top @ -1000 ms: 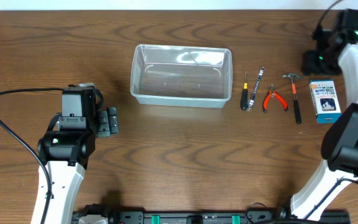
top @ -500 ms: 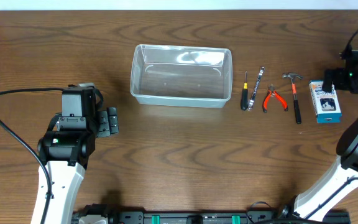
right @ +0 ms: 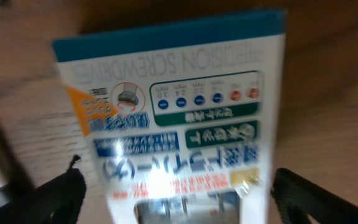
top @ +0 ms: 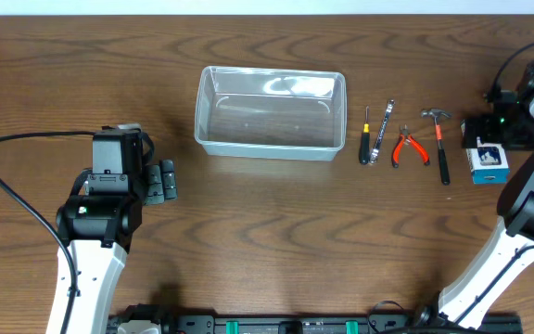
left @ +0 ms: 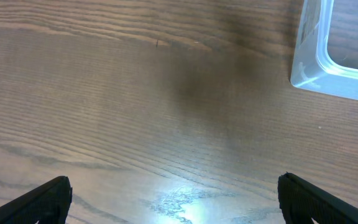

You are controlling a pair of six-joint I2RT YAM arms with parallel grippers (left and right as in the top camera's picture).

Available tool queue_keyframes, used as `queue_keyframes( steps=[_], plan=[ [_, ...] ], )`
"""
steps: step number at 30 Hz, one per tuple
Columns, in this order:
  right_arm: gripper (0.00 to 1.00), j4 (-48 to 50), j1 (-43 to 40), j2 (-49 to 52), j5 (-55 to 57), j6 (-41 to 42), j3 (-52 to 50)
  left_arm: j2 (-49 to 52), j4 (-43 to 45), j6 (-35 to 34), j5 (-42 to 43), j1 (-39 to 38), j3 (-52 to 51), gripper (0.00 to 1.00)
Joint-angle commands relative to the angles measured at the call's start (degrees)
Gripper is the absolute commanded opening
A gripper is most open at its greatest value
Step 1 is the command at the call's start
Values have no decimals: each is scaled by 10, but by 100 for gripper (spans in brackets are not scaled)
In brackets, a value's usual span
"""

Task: Pack container
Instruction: 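Grasp the blue box with the right gripper and lift it, then carry the blue box into the container and open the right gripper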

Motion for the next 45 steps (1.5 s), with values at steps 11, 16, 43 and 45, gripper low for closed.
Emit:
queue_keyframes(
  steps=[11, 16, 43, 45],
  plan=[
    [49, 7, 1, 26, 4, 42, -4, 1, -1, 10, -6, -2, 9, 98],
    [59, -10, 2, 24, 3, 110, 2, 1, -1, 10, -6, -2, 9, 98],
    [35, 90, 475, -195, -1, 378, 65, 1, -1, 10, -6, -2, 9, 98],
    [36, 102, 513, -176, 52, 413, 65, 1, -1, 10, -6, -2, 9, 98]
  ],
)
